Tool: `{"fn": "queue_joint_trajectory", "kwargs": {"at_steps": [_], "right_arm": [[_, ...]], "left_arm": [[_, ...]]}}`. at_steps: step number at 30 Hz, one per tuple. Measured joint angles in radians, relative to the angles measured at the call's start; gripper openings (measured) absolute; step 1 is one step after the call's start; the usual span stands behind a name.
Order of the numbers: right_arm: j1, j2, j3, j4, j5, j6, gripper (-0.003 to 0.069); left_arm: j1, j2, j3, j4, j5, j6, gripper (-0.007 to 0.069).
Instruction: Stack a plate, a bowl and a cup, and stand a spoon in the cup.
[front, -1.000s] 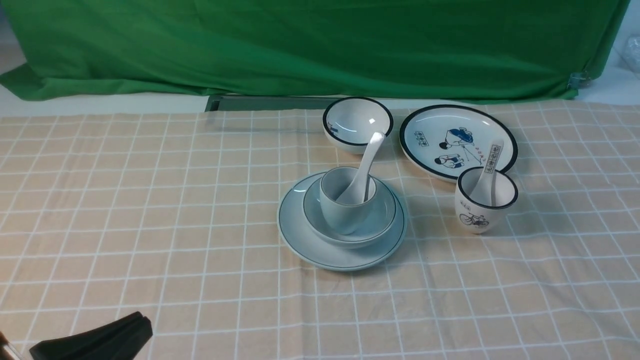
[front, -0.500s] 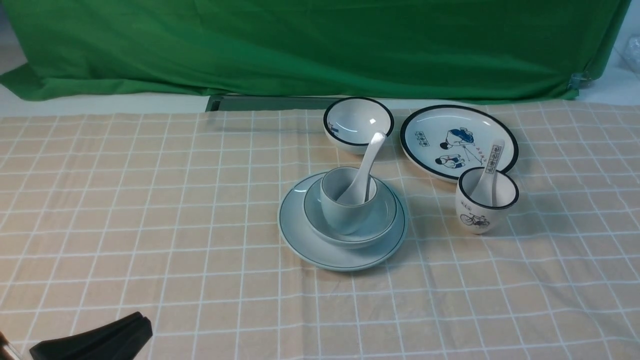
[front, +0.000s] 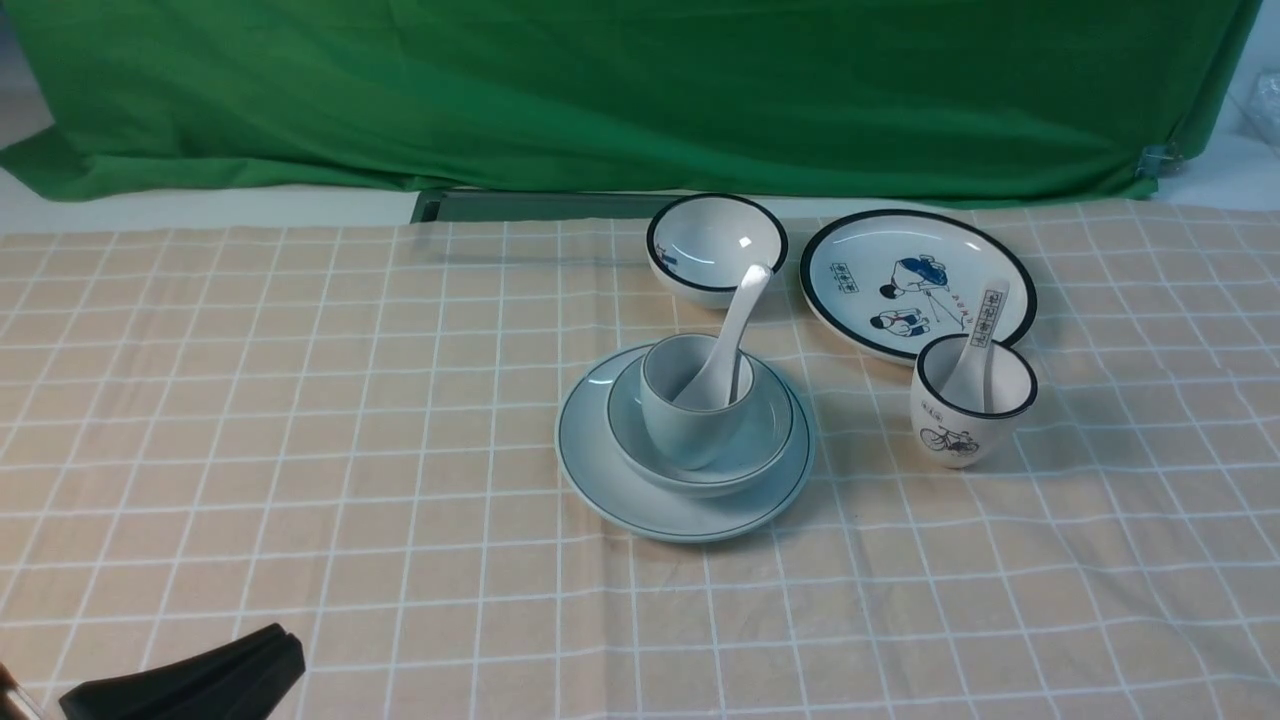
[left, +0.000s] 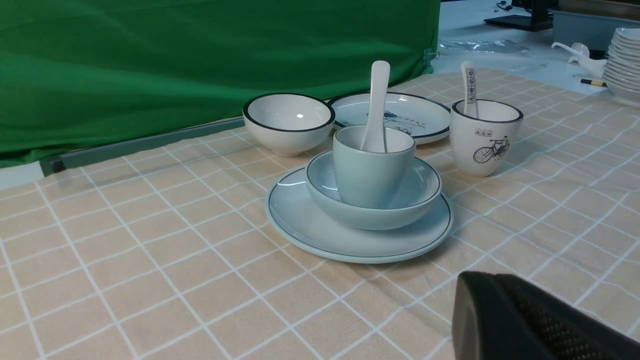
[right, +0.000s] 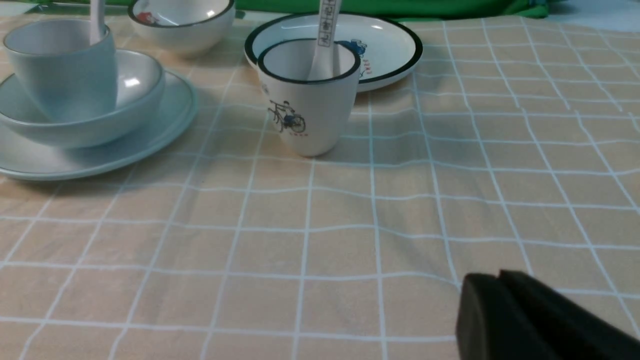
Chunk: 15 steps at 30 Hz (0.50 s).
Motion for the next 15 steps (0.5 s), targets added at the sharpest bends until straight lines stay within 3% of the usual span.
{"fn": "queue_joint_trajectory", "kwargs": {"at_steps": [11, 14, 15], "right_arm": [[0.000, 0.000, 0.000, 0.001, 0.000, 0.000, 0.0090], [0.000, 0.000, 0.000, 0.001, 0.000, 0.000, 0.0092], [0.000, 0.000, 0.000, 0.001, 0.000, 0.000, 0.0094]], "left_arm": [[0.000, 0.000, 0.000, -0.001, -0.010, 0.021, 0.0010], [0.041, -0.018, 0.000, -0.027, -0.061, 0.057, 0.0010], [0.106, -0.047, 0.000, -0.064, -0.088, 0.061, 0.0010]]}}
